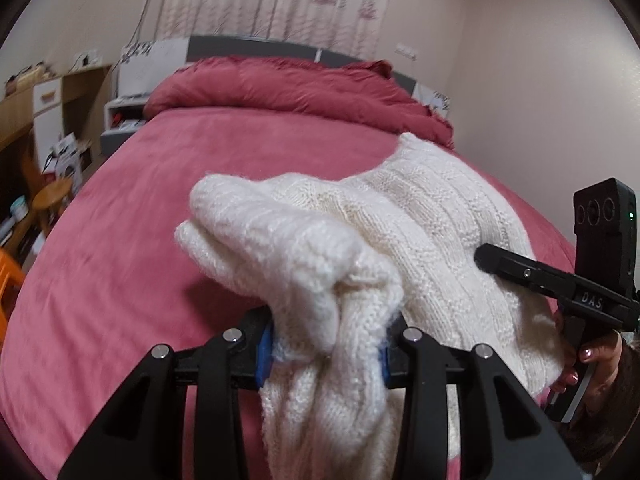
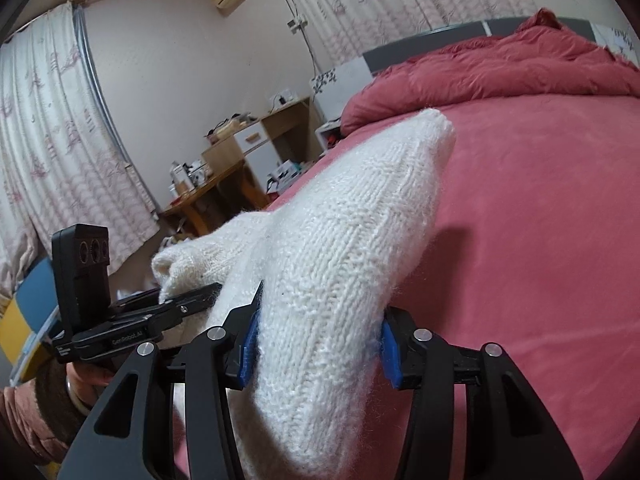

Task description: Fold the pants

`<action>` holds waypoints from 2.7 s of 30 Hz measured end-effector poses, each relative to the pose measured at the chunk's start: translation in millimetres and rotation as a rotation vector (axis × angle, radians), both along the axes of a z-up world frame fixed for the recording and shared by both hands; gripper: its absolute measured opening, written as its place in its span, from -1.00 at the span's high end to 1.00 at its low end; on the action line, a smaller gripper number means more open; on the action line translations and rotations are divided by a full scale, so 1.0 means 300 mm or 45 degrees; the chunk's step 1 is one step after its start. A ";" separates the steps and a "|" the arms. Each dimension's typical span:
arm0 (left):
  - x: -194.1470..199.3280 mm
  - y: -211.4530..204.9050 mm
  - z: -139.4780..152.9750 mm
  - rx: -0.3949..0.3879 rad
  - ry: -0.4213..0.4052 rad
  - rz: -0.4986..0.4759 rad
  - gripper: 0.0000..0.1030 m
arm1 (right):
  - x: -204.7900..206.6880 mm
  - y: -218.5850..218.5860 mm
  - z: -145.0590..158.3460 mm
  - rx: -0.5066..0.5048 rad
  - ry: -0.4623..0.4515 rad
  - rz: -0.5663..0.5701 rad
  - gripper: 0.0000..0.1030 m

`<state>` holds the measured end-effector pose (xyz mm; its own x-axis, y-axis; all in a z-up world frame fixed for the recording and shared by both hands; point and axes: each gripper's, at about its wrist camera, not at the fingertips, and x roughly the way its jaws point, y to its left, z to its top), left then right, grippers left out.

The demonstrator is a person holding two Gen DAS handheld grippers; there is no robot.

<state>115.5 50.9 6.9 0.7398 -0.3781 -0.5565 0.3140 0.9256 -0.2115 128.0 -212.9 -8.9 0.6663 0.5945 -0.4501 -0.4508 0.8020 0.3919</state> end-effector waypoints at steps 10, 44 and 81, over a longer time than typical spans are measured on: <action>0.170 -0.086 -0.007 0.018 -0.064 0.017 0.28 | 0.174 -0.073 -0.006 -0.032 -0.095 -0.097 0.08; 0.290 -0.038 -0.199 -0.063 0.232 0.070 0.05 | 0.363 -0.202 -0.217 0.123 0.435 -0.254 -0.27; -0.110 -0.077 -0.144 0.199 0.076 0.107 -0.96 | -0.082 -0.079 -0.121 -0.446 0.035 -0.444 -0.86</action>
